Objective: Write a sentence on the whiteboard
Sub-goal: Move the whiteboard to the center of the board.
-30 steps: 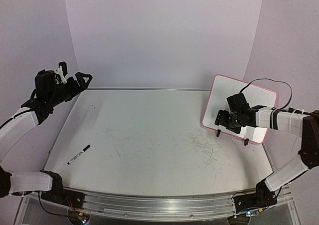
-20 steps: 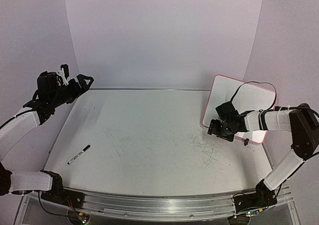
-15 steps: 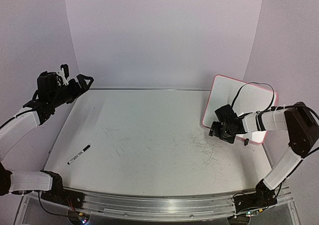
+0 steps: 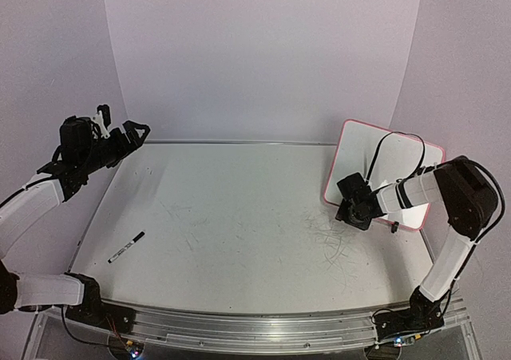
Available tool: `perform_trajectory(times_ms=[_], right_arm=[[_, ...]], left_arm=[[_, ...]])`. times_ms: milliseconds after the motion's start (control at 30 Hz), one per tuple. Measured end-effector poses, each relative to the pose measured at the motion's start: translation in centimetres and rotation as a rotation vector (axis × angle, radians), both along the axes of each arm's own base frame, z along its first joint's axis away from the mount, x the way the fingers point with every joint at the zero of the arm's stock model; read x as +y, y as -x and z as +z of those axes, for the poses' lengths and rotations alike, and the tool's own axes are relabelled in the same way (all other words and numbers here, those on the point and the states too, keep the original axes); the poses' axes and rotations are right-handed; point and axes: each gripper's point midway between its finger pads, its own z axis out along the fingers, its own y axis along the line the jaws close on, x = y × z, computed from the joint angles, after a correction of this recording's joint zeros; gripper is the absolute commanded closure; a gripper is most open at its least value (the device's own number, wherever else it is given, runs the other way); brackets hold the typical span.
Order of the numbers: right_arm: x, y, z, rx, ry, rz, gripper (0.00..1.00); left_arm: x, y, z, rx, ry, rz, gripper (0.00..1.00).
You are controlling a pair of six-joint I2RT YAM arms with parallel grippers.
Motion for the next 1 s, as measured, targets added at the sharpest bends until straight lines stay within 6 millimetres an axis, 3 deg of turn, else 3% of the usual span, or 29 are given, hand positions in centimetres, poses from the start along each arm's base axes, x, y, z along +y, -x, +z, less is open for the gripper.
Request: perform_trajectory(times_ms=[267, 400, 533, 700, 867, 1000], right_arm=[[0.9, -1.1, 0.2, -0.022, 0.037, 0.012, 0.61], [0.9, -1.1, 0.2, -0.016, 0.054, 0.011, 0.8], [0.5, -0.8, -0.3, 0.006, 0.081, 0.01, 0.84], [0.5, -0.7, -0.2, 0.012, 0.122, 0.02, 0.99], [1.1, -0.5, -0.4, 0.016, 0.165, 0.037, 1.0], [3.7, -0.4, -0.3, 0.01, 0.173, 0.094, 1.0]], left_arm=[[0.0, 0.0, 0.0, 0.0, 0.001, 0.0, 0.01], [0.0, 0.0, 0.0, 0.0, 0.001, 0.0, 0.01], [0.0, 0.0, 0.0, 0.0, 0.0, 0.0, 0.01], [0.0, 0.0, -0.1, 0.001, 0.0, 0.0, 0.01], [0.0, 0.1, -0.8, 0.015, -0.002, 0.0, 0.01], [0.0, 0.1, -1.0, 0.02, -0.003, 0.0, 0.01]])
